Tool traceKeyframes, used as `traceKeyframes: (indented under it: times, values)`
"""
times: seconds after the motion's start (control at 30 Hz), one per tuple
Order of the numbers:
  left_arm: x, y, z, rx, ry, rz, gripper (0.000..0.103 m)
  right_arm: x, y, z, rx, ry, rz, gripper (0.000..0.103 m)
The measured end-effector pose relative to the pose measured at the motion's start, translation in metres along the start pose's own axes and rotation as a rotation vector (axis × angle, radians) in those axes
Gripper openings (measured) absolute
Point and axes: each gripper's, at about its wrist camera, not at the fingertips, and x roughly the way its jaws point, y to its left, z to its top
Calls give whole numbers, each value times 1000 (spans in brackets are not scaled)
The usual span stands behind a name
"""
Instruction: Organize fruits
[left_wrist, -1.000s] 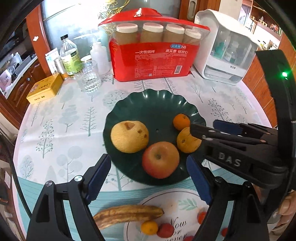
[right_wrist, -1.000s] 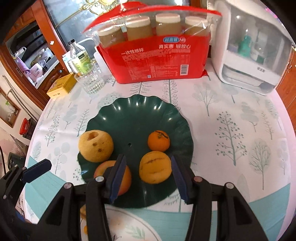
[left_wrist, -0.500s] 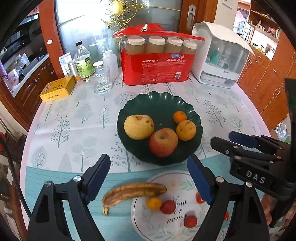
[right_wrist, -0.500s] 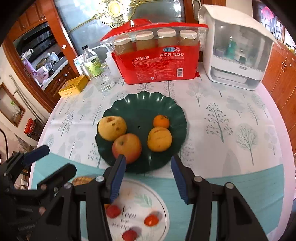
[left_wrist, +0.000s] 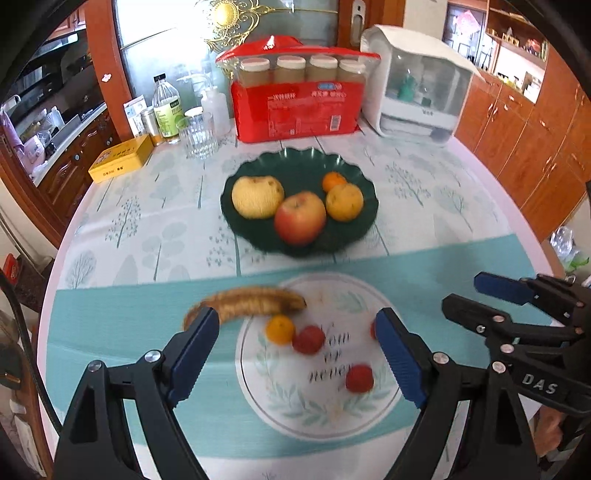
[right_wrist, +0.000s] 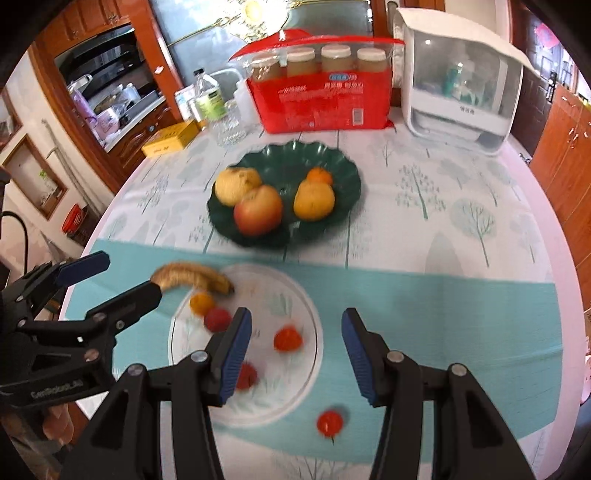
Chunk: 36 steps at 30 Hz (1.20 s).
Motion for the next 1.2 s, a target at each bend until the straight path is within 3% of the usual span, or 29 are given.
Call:
traceKeyframes:
  times: [0.6, 1.2]
  values:
    - [11, -28, -67, 4, 95, 37, 86, -9, -13, -73, -80, 4, -23, 51]
    - [64, -36, -76, -78, 187, 1, 86, 35, -39, -111, -47, 111, 15, 51]
